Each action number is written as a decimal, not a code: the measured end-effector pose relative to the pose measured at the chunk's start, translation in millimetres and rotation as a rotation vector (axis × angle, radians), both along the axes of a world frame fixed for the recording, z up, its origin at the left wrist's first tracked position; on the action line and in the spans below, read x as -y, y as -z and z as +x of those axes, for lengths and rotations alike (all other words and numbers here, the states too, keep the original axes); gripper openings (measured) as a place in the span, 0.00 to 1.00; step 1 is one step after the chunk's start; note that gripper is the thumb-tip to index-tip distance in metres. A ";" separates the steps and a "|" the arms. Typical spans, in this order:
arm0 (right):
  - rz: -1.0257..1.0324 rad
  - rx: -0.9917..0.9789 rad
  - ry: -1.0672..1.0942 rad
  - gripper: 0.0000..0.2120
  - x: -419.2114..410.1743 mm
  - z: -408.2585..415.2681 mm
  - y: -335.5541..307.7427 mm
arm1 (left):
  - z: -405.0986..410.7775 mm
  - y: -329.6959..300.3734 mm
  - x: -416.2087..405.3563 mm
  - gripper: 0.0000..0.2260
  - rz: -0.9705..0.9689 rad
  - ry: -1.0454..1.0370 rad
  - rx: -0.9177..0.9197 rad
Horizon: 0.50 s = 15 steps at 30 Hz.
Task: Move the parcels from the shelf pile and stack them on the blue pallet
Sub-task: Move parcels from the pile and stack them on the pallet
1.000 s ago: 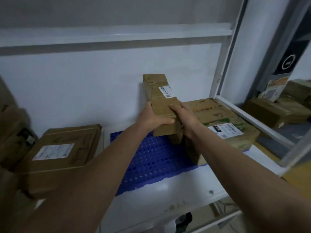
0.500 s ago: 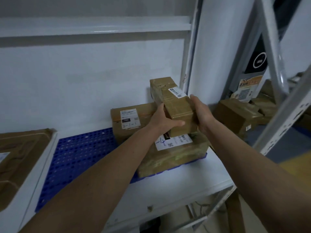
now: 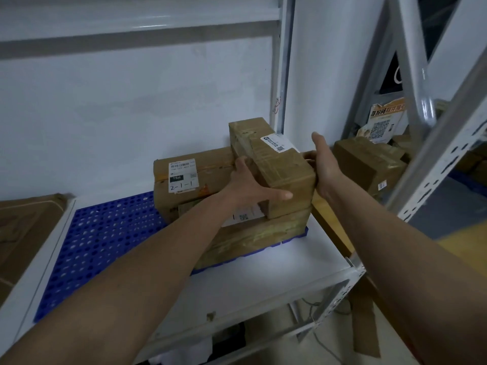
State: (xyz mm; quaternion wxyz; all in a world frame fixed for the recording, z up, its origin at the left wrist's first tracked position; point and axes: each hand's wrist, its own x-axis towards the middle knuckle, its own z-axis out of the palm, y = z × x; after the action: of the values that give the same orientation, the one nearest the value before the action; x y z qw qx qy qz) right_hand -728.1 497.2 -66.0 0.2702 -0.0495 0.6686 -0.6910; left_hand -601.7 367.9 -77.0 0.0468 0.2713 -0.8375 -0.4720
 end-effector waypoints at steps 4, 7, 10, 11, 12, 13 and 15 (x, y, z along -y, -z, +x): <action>-0.046 0.119 -0.043 0.27 -3.3 -8.6 7.9 | 3.0 13.2 -3.5 0.69 0.000 0.049 -0.032; -0.077 0.177 -0.182 0.29 -5.2 -10.0 13.5 | 2.0 20.5 -7.1 0.69 0.006 0.070 -0.029; -0.109 0.183 -0.321 0.28 -4.3 -9.3 13.8 | 1.8 27.7 -11.2 0.69 -0.042 0.092 -0.010; -0.126 0.183 -0.342 0.26 -3.1 -8.7 13.2 | 1.6 30.5 -12.3 0.69 -0.073 0.103 -0.023; -0.150 0.193 -0.350 0.23 -1.6 -8.0 12.8 | 1.2 32.5 -13.3 0.69 -0.101 0.110 -0.041; -0.176 0.213 -0.348 0.21 -0.2 -7.1 12.6 | 1.1 33.5 -13.8 0.68 -0.125 0.116 -0.053; -0.208 0.246 -0.335 0.19 2.0 -7.6 14.3 | 0.4 32.8 -12.0 0.68 -0.167 0.122 -0.053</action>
State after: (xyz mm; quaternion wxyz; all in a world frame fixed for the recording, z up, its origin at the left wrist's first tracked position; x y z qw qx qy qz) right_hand -735.7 495.2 -80.3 0.4541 -0.1029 0.5383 -0.7024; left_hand -601.3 380.0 -109.8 0.0626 0.2024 -0.8874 -0.4094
